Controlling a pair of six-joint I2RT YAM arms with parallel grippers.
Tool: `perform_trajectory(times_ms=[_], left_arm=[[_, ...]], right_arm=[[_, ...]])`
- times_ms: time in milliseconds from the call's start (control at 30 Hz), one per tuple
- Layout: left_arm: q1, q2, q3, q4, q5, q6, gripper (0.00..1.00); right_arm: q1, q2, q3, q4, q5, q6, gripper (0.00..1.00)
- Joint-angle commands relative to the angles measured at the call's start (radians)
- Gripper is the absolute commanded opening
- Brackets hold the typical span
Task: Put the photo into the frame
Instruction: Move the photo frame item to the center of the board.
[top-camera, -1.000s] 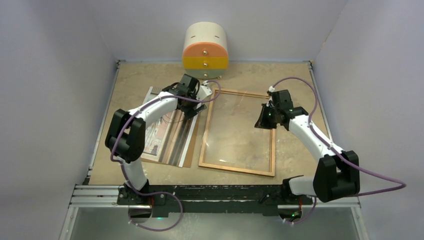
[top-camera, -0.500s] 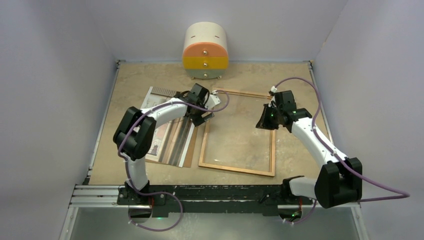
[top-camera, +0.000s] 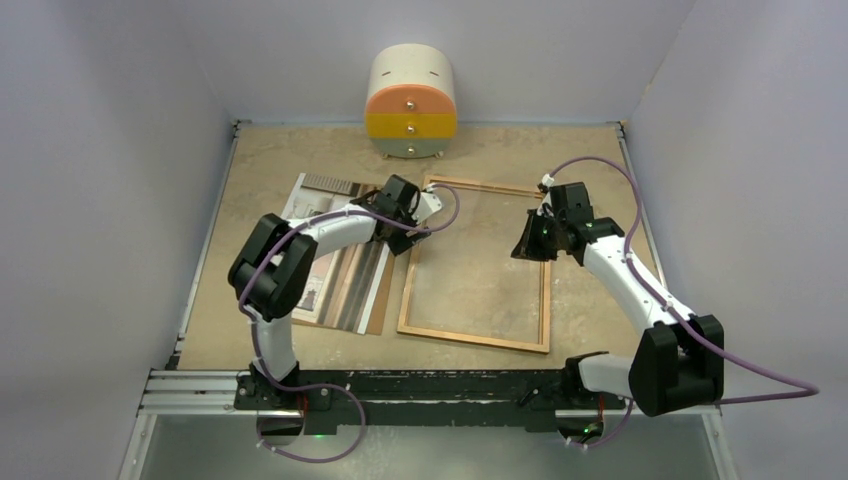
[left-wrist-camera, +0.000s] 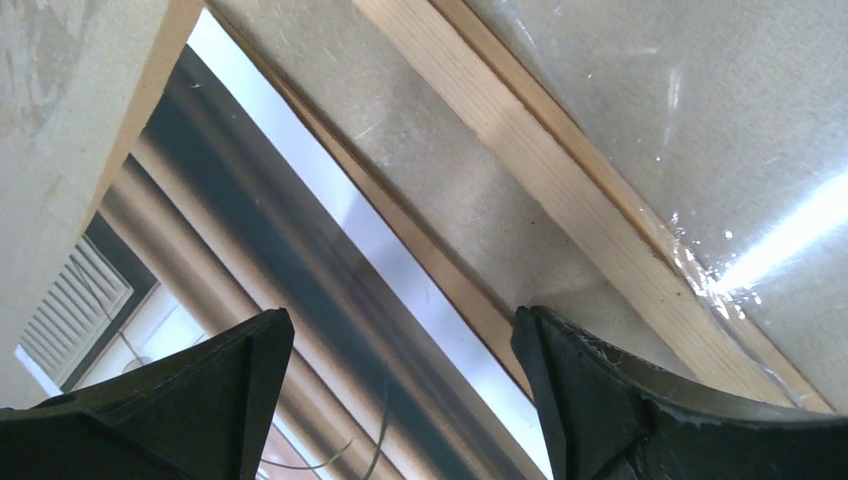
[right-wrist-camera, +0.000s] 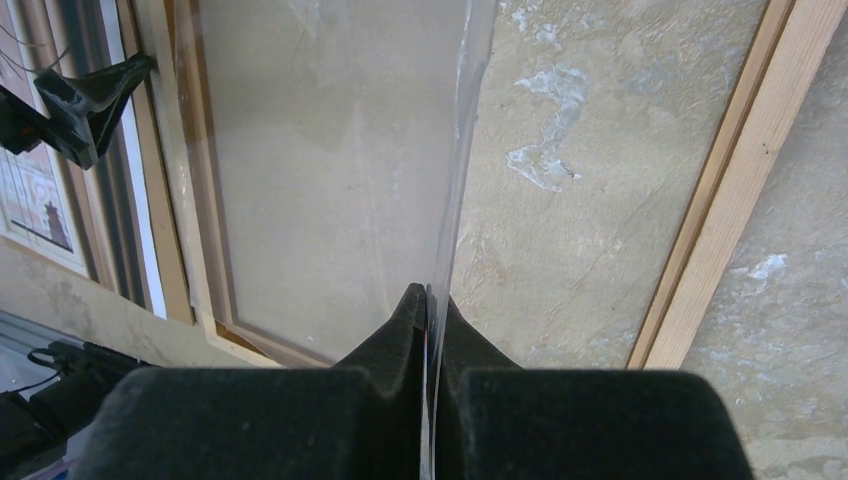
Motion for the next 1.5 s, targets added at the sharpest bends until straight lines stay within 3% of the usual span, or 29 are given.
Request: perform_trajectory(times_ms=[0,233,433,867,1467], left_arm=[[0.001,0.011,-0.094,0.082,-0.093,0.043,0.89],[0.082,-0.041,-0.216,0.137,-0.158,0.158,0.89],[0.139,-0.099,-0.255,0.120,-0.131,0.199,0.89],[0.013,-0.060,0.031,-0.086,0.081,-0.028,0.88],[0.004,0.029,0.167,-0.148,0.280,-0.172,0.88]], right_arm=[[-0.003,-0.014,-0.002,-0.028,-0.027,-0.024,0.00],[-0.003,0.005,0.016,-0.033,-0.069,-0.036,0.00],[-0.003,0.007,0.026,-0.025,-0.071,-0.022,0.00],[-0.023,-0.025,0.092,-0.155,0.081,-0.078,0.00],[-0.028,-0.026,0.042,-0.093,-0.023,-0.043,0.00]])
